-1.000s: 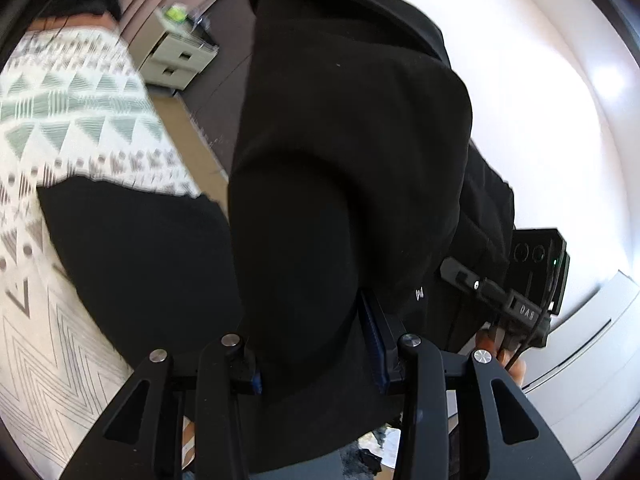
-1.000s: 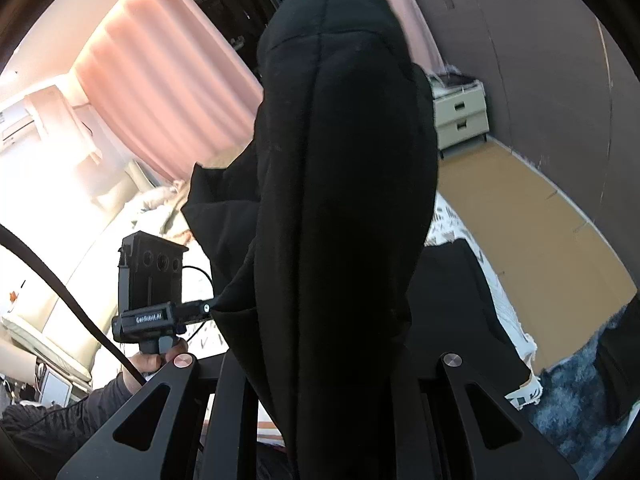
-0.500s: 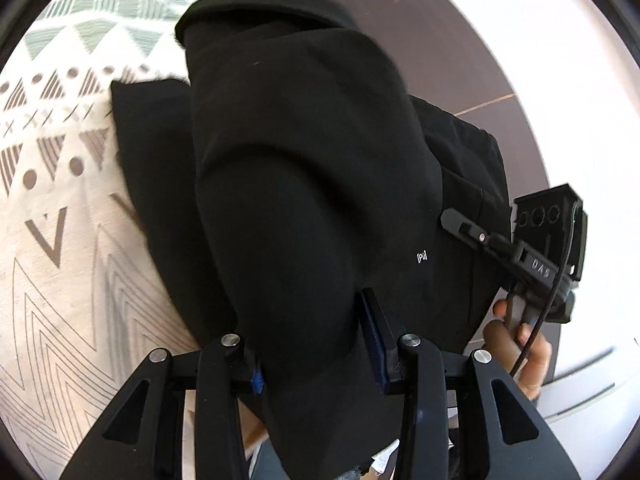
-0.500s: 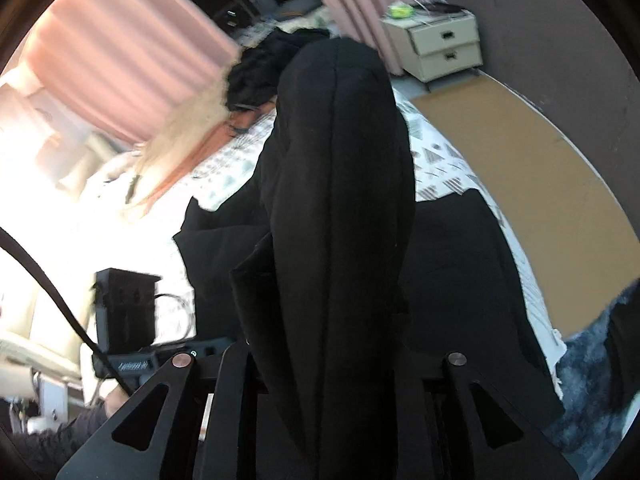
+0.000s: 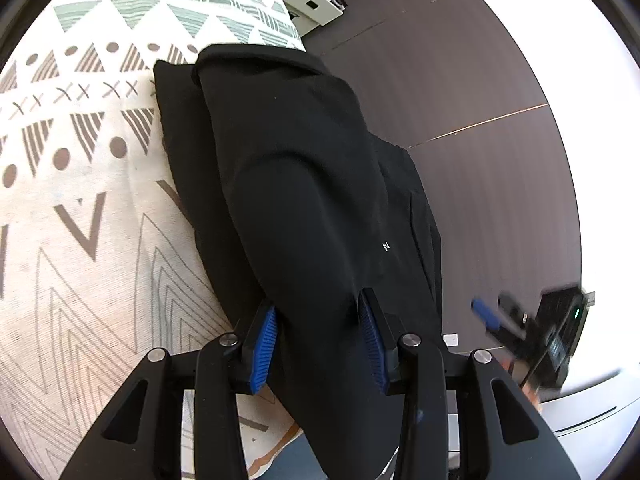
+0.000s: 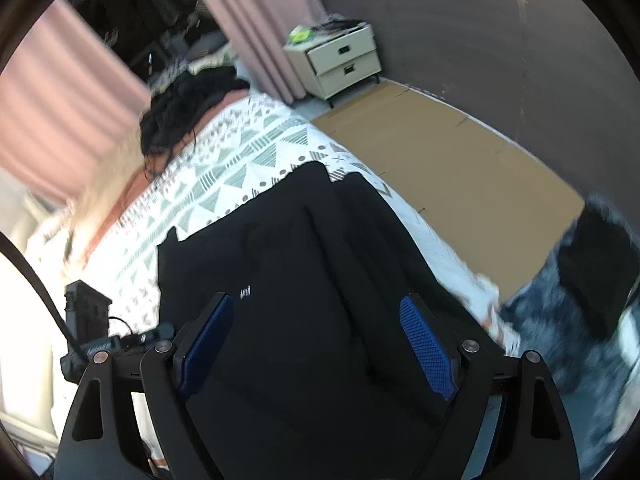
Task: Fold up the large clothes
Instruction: 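Lower the garment onto the folded black shirt with both tools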
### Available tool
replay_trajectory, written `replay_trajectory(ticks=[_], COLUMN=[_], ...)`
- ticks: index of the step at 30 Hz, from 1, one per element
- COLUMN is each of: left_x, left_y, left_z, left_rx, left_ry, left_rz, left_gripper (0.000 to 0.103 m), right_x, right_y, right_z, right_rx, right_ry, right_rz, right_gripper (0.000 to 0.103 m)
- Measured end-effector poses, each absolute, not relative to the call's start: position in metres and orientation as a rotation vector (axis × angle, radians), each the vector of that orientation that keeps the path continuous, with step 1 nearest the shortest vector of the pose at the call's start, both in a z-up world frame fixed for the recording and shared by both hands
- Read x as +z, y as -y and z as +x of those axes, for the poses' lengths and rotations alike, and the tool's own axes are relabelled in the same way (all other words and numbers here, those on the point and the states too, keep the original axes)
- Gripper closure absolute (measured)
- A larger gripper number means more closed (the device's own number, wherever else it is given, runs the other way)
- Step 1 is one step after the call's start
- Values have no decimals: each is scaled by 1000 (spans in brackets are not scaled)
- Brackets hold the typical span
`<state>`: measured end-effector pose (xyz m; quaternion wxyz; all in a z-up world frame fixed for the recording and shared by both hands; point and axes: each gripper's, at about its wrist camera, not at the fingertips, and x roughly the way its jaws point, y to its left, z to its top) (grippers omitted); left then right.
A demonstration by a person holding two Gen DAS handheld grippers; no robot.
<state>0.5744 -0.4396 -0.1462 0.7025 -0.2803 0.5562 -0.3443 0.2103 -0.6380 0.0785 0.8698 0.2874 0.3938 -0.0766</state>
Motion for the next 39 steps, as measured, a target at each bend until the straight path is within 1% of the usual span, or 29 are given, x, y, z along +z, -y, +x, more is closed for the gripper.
replay_trajectory(ticks=[7, 11, 13, 14, 15, 16, 18, 20, 24, 29, 32, 35, 36, 37, 38, 39], left_x=[-141, -148, -149, -148, -148, -147, -147, -144, -140, -137, -134, -134, -136, -136, -136, -135], left_y=[435, 441, 444, 445, 449, 450, 456, 460, 466, 470, 465, 458, 456, 455, 453, 454], left_z=[564, 552, 550, 549, 548, 547, 548, 550, 558, 567, 569, 572, 573, 574, 576, 577], left_rx=[-774, -790, -809, -818, -825, -832, -844, -851, -845, -820, -811, -806, -806, -806, -800, -796], left_ry=[-1221, -1216, -1217, -1215, -1211, -1208, -1205, -1205, -1199, -1196, -1203, -1215, -1217, -1217, -1215, -1212], left_rz=[-573, -549, -537, -527, -519, -513, -501, -491, -508, -493, -510, -511, -510, -509, -508, -510], left_gripper=[63, 63, 63, 63, 63, 63, 63, 63, 63, 63, 63, 63, 61, 59, 58, 54], right_x=[38, 12, -1, -2, -3, -5, -6, -6, 0, 1, 0, 9, 10, 13, 14, 15], right_y=[622, 617, 617, 622, 625, 627, 632, 640, 653, 670, 669, 660, 658, 657, 656, 655], right_z=[104, 101, 109, 115, 125, 133, 140, 146, 156, 169, 174, 167, 163, 158, 153, 147], right_rx=[-252, -228, -220, -211, -197, -191, -208, -227, -267, -309, -325, -316, -323, -339, -348, -346], right_ry=[-729, -737, -755, -757, -752, -737, -722, -702, -686, -691, -725, -734, -745, -748, -744, -732], right_rz=[781, 857, 891, 910, 926, 934, 928, 927, 903, 883, 863, 870, 874, 873, 871, 875], right_gripper=[19, 19, 34, 56, 73, 78, 93, 97, 100, 101, 101, 99, 98, 90, 69, 31])
